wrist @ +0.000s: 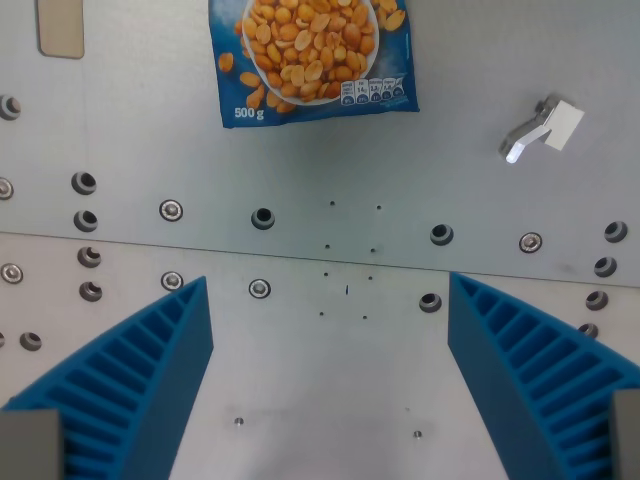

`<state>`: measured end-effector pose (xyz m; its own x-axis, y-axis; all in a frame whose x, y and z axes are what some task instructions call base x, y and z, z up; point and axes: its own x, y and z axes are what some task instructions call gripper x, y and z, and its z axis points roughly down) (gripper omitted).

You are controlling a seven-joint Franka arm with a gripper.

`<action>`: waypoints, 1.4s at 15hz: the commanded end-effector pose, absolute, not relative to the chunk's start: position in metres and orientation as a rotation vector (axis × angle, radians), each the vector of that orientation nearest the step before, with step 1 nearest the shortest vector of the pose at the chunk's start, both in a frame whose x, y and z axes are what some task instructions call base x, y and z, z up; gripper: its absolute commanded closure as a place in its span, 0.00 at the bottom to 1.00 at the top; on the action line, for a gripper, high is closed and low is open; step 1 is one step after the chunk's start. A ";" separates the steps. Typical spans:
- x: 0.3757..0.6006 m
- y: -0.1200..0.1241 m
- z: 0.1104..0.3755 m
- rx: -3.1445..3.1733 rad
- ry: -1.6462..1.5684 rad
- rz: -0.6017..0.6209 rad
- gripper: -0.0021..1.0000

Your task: Rotate around gripper negative x

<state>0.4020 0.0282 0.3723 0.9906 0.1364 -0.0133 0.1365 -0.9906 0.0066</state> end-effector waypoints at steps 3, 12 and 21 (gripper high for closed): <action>0.402 0.028 0.375 3.087 0.212 -0.005 0.00; 0.402 0.028 0.375 2.967 0.204 0.008 0.00; 0.402 0.028 0.375 2.848 0.197 0.019 0.00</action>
